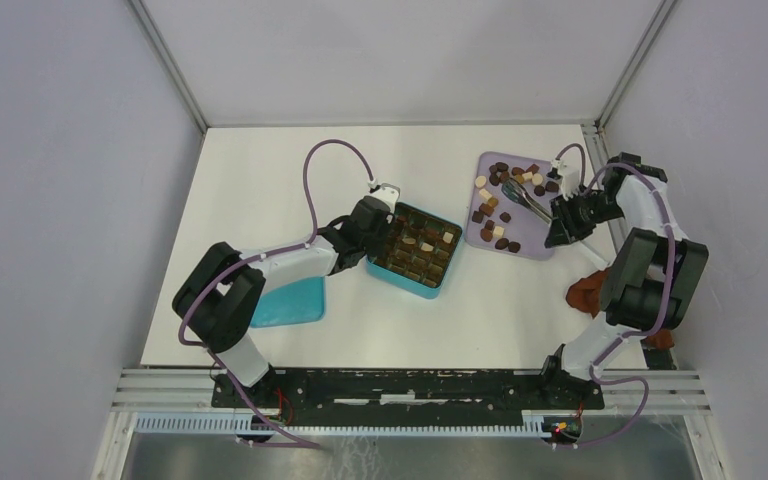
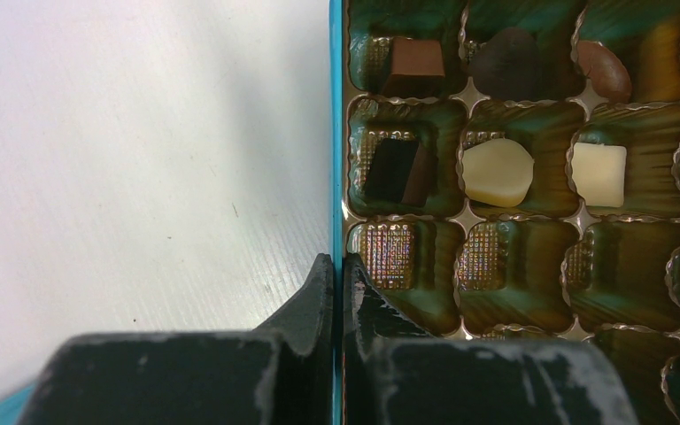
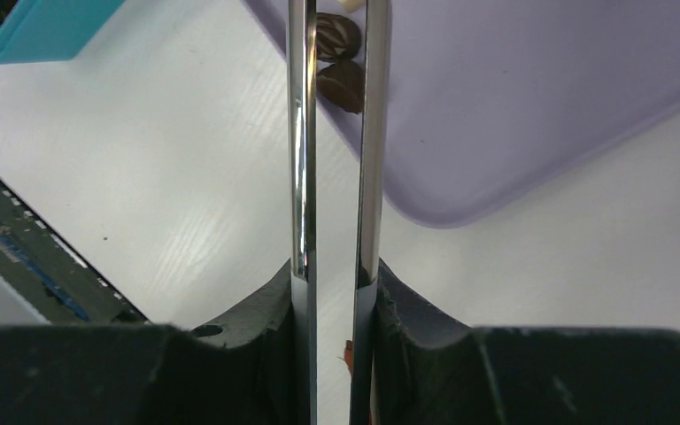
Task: Pack the chocolate
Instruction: Pick up the fake chocolate from the plate.
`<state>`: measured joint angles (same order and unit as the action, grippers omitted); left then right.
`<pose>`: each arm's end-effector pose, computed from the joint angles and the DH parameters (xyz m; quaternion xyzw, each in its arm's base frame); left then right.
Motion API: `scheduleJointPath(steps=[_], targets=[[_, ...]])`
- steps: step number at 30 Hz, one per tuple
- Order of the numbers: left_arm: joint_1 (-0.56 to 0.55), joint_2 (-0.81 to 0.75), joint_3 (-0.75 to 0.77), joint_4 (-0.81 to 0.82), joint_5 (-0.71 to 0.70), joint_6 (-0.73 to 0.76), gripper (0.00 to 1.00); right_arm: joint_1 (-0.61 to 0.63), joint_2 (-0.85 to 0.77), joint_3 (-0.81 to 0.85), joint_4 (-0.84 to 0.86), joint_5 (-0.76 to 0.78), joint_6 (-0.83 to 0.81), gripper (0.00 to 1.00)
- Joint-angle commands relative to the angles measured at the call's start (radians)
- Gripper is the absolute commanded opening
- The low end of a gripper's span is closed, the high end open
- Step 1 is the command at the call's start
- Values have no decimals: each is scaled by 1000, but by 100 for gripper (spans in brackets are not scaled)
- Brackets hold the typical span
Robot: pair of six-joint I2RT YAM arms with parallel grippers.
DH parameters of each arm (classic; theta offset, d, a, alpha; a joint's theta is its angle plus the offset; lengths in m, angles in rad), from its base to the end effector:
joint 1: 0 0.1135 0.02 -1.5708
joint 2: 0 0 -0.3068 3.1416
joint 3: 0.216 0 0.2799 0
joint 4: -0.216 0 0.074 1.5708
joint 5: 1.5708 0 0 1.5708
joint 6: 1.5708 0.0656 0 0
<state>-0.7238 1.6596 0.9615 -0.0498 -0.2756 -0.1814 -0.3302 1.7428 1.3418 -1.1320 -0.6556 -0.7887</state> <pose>0.3083 -0.2487 0.1961 0.1903 0.8894 -0.0600 0.4113 0.3463 -0.0764 0.2384 -0.2210 0.9204 0.2633 0.1860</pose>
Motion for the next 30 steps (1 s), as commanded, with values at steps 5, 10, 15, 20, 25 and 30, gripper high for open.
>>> scheduleJointPath(steps=[5,10,15,20,25,30], targets=[[5,-4,28,73,7,-33,2,-4,-78,-42,107,200,-17,36],[6,-7,25,70,6,-32,2,-4,-78,-53,127,226,-26,43],[5,-7,28,68,6,-31,2,-3,-67,-62,131,254,-41,44],[6,1,31,68,8,-32,2,2,-43,-94,116,273,-74,45],[6,11,36,65,13,-33,2,19,-29,-131,136,289,-78,45],[6,12,38,62,11,-31,2,39,-9,-129,171,321,-59,45]])
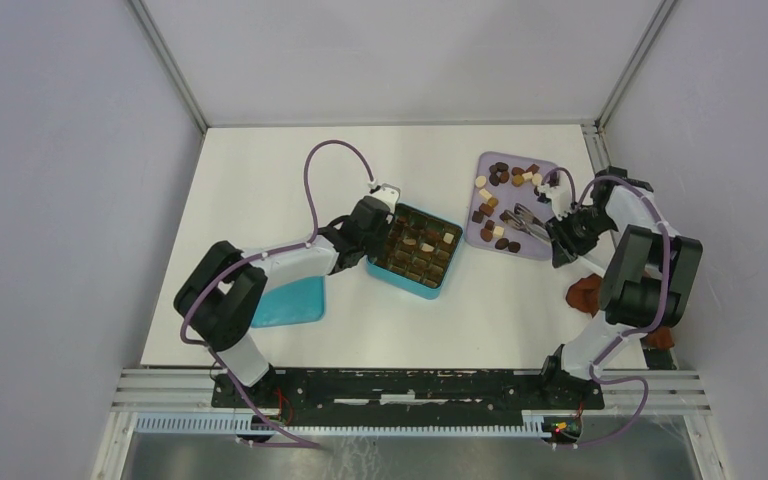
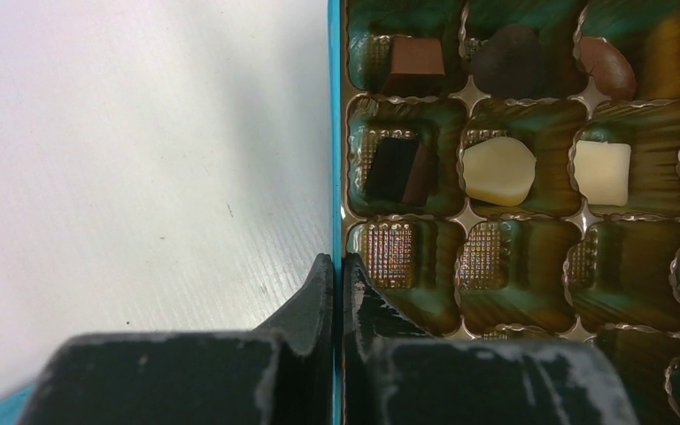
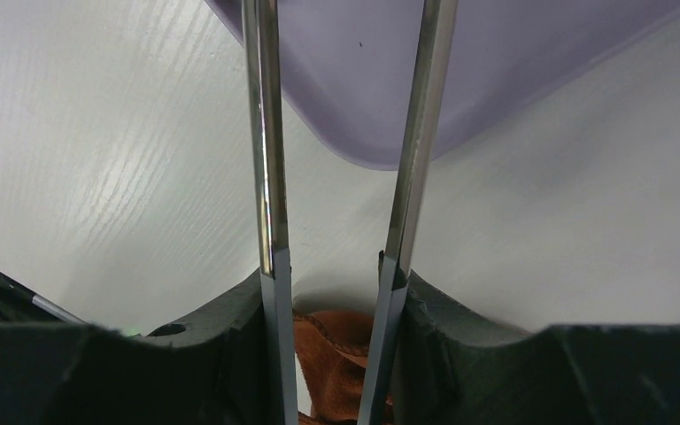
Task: Pack the chocolate
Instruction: Pick up the fake chocolate from the plate.
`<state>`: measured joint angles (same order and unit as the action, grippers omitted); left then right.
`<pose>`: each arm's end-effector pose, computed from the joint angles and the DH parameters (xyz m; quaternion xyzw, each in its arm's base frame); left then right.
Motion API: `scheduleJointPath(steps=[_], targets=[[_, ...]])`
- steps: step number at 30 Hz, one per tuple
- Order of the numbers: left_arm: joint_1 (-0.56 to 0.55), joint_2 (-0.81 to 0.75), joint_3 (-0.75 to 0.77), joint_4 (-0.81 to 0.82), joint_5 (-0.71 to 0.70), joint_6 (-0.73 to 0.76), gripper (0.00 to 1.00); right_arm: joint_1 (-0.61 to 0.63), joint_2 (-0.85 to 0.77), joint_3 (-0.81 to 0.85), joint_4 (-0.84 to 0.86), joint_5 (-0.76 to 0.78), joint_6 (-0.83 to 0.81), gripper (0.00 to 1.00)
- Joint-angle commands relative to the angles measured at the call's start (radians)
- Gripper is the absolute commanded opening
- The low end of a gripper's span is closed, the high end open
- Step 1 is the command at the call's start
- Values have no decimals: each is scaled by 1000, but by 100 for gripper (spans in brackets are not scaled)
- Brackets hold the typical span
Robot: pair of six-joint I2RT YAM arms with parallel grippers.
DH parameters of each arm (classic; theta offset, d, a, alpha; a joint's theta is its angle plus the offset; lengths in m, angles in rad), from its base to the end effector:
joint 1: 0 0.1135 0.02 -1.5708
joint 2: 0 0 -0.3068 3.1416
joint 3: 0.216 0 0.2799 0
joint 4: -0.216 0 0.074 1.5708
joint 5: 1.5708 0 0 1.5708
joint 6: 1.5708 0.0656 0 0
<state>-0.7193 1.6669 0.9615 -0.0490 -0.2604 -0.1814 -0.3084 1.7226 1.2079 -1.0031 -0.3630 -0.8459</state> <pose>0.3095 -0.2486 0.1932 0.1921 0.8910 -0.0640 0.4062 0.3320 -0.0813 0.1993 -0.2657 0.9467 0.1370 0.1203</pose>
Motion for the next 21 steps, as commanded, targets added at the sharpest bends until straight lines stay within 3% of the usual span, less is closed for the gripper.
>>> scheduleJointPath(steps=[1,9,16,21], targets=[[1,4,39,60,-4,-31,2,19,17,8,44,32,2,45],[1,12,44,56,1,-31,2,67,68,42,58,61,23,41],[2,16,45,55,1,-31,2,70,61,65,64,69,28,2],[3,15,42,57,1,-30,2,68,30,71,75,69,36,0]])
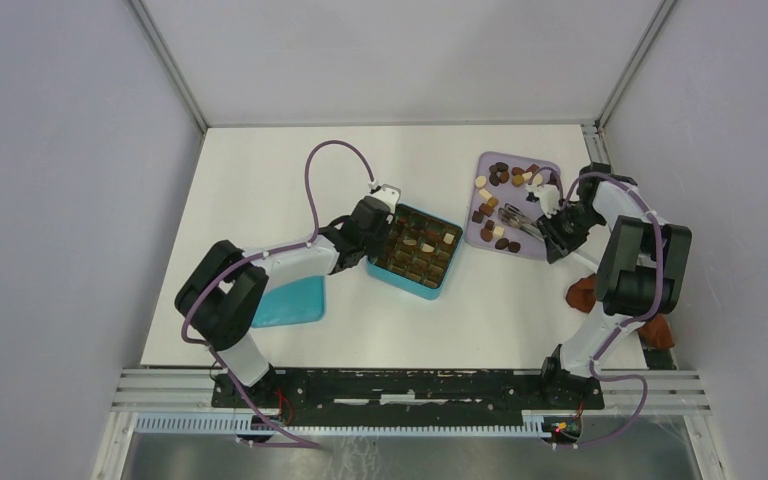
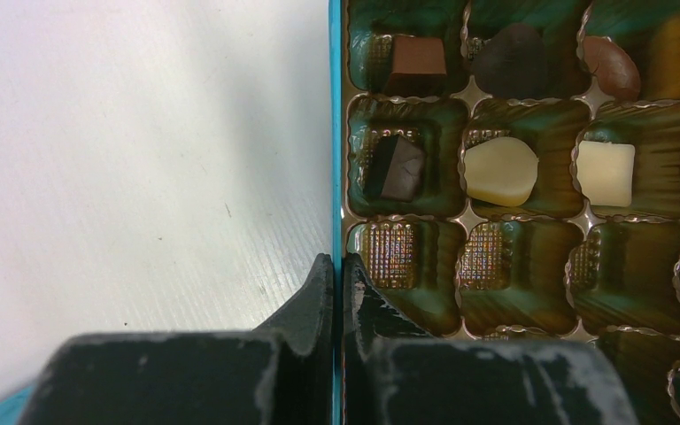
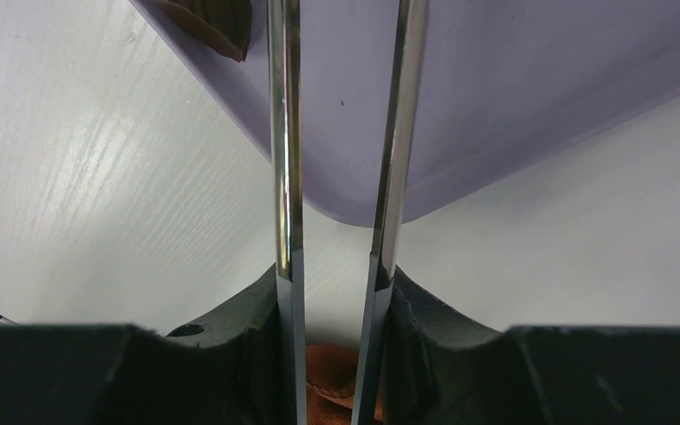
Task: Pack the chocolate
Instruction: Pick up the fake chocolate from the plate.
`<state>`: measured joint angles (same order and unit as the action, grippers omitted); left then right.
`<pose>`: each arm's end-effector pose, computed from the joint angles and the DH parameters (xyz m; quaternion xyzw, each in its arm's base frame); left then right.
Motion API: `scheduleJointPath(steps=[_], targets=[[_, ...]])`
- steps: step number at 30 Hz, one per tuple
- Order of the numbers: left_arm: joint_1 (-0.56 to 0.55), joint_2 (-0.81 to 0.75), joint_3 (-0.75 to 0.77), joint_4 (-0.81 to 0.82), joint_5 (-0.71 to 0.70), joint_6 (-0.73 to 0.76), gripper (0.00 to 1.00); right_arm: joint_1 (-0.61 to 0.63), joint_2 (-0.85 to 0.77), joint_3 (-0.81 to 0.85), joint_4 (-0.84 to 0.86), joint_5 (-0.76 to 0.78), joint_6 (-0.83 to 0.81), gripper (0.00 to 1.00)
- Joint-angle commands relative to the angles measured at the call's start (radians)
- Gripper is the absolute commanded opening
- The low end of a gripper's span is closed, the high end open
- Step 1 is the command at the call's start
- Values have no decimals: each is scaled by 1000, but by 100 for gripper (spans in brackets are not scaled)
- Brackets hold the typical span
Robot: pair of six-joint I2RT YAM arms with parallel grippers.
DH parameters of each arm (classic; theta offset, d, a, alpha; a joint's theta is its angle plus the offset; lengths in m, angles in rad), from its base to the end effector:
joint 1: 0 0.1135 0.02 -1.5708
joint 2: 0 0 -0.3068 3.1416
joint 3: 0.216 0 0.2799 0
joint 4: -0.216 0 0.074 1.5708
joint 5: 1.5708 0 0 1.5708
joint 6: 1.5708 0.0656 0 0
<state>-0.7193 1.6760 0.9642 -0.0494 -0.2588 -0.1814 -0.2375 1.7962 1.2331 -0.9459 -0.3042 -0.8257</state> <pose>0.3104 -0.2495 0.1907 0.1932 0.8922 -0.0632 0.4032 0.3547 -0.0657 0.1810 -0.2909 0.9442 0.1151 0.1031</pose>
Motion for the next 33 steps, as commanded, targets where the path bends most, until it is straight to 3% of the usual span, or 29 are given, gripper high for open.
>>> scheduleJointPath(steps=[1,16,21,33], targets=[[3,5,40,57,0,-31,2,-5,-50,50,19,9,17,0],[5,0,36,56,0,-29,2,-6,-30,53,2,16,13,0],[5,1,38,56,0,-31,2,-6,-17,53,5,31,14,15],[3,4,44,56,4,-29,2,-5,-15,62,2,36,14,24]])
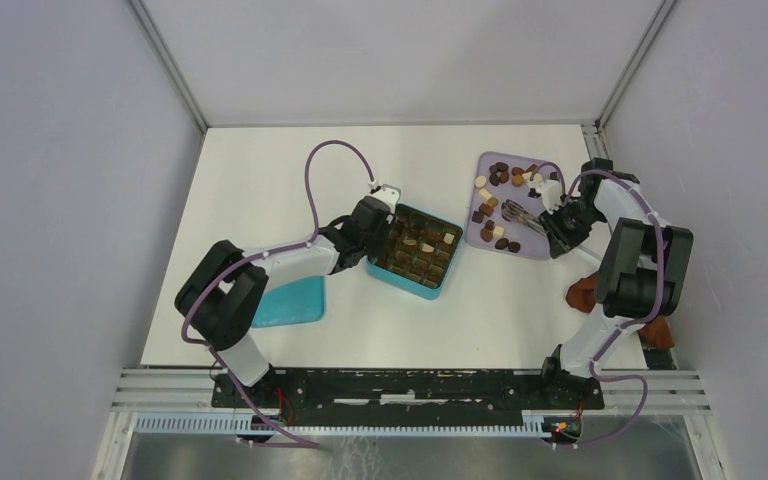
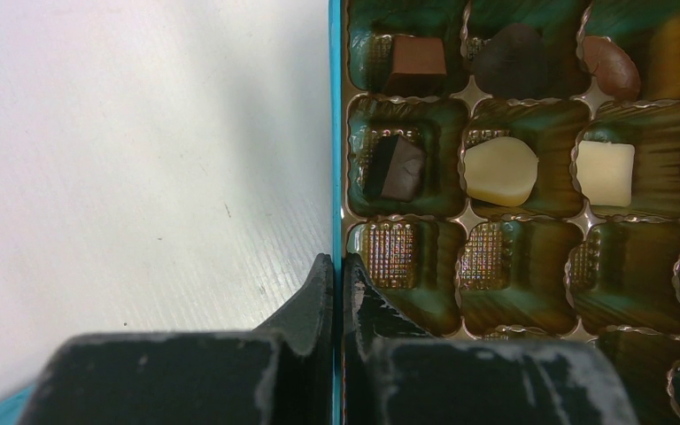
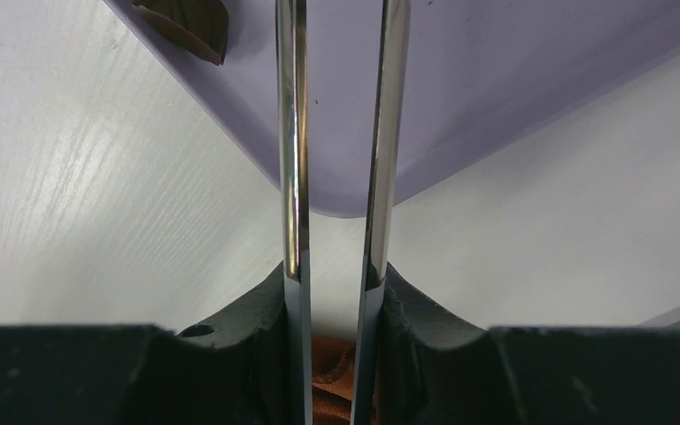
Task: Pack the chocolate
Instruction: Pick up the fake chocolate from the plate.
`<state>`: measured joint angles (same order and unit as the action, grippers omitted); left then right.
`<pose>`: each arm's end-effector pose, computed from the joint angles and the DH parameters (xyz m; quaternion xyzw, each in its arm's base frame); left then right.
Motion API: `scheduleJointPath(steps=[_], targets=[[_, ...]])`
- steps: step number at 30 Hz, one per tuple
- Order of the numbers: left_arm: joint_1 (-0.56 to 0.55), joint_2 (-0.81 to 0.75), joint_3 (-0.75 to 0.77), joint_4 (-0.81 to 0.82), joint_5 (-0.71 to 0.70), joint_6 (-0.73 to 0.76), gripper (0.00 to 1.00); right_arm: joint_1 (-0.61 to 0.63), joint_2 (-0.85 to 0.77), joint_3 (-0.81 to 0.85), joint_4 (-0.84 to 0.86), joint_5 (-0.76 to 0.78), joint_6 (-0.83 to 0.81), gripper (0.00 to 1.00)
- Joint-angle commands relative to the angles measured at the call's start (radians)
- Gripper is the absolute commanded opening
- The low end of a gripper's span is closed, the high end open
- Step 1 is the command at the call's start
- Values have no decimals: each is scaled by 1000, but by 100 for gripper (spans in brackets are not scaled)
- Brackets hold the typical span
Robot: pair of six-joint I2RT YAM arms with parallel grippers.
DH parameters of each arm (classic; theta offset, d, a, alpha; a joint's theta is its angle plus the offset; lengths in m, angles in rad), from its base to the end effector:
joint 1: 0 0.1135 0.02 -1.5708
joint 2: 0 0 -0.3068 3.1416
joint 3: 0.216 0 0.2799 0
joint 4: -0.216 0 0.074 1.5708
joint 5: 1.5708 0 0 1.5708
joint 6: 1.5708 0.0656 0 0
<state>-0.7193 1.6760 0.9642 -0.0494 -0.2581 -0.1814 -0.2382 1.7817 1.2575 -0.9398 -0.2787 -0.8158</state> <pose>0.3104 -0.2496 0.1906 0.1934 0.8922 -0.0635 0.4031 0.3595 -0.0687 0.1923 -0.2887 0.9458 0.0933 0.1154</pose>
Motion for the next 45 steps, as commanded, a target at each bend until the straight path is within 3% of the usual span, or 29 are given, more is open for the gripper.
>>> scheduleJointPath(steps=[1,11,24,26,31,45], targets=[[4,4,44,56,3,-30,2,-4,-4,36,-3,11,3,26],[4,3,47,56,3,-30,2,-4,-8,34,-5,12,1,37],[4,4,48,56,5,-30,2,-4,-5,30,-6,15,-2,38],[4,4,50,56,5,-30,2,-4,-5,30,-9,15,-3,34],[4,5,50,56,6,-30,2,-4,-17,35,-14,3,-6,0],[4,4,47,56,5,-31,2,-4,-49,46,-23,-19,-6,0]])
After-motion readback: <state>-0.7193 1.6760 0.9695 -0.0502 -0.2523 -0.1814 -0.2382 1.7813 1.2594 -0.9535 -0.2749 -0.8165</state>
